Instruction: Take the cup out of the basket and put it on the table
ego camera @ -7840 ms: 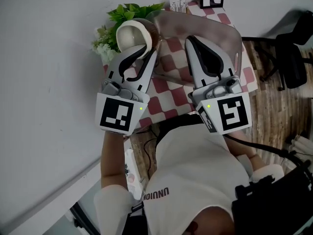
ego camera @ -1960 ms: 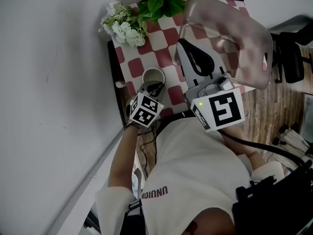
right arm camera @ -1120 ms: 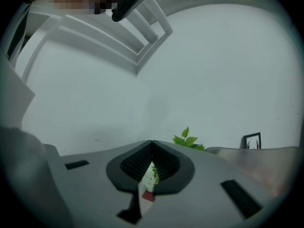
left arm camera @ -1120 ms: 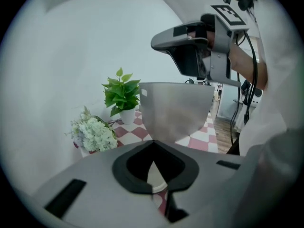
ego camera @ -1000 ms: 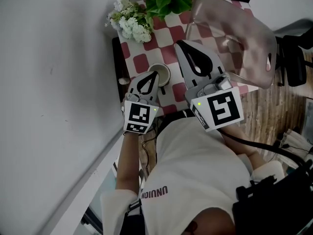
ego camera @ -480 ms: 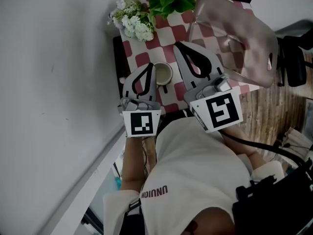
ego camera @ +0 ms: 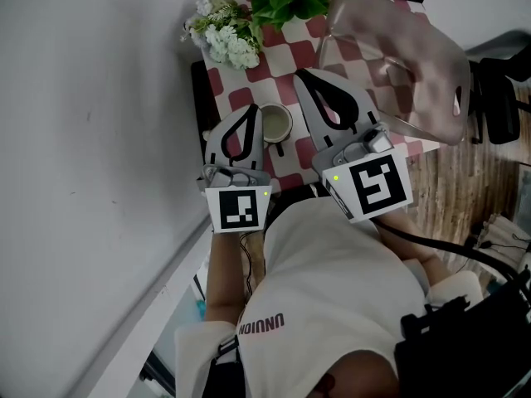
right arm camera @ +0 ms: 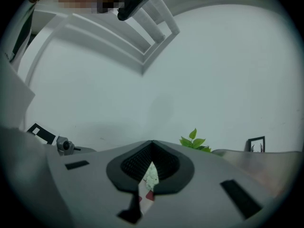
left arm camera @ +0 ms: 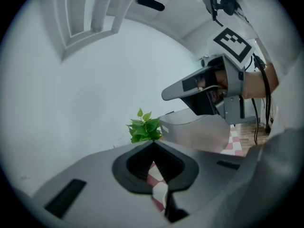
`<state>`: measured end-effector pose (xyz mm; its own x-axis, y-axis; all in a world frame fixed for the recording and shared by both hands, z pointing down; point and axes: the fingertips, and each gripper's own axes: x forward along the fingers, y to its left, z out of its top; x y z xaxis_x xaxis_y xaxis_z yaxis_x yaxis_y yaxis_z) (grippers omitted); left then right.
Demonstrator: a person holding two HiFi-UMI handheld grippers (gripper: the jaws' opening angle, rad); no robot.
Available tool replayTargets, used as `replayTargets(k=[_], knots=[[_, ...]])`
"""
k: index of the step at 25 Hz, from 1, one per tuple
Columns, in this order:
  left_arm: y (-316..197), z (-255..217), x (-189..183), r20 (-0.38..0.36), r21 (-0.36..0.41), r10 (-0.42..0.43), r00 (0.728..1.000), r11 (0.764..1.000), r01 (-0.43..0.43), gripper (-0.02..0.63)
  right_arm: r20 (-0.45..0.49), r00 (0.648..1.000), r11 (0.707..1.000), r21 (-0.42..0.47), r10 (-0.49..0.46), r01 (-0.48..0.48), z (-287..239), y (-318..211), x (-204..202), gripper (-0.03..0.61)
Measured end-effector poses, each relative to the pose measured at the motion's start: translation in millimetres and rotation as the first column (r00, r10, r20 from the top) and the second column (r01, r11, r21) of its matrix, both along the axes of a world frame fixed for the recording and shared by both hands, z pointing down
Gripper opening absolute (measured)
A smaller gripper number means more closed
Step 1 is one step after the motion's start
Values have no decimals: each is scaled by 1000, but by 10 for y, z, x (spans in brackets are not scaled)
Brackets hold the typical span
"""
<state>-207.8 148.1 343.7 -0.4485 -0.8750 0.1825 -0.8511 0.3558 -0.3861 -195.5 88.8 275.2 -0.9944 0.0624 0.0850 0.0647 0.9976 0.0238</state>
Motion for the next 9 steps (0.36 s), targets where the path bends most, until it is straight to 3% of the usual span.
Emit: replayTargets(k=[9], knots=[[9,-43,-30,12,-2,-5,1000,1000,5,12,-4,1000,1000,-1,5,-5,-2,-11,-6,17]])
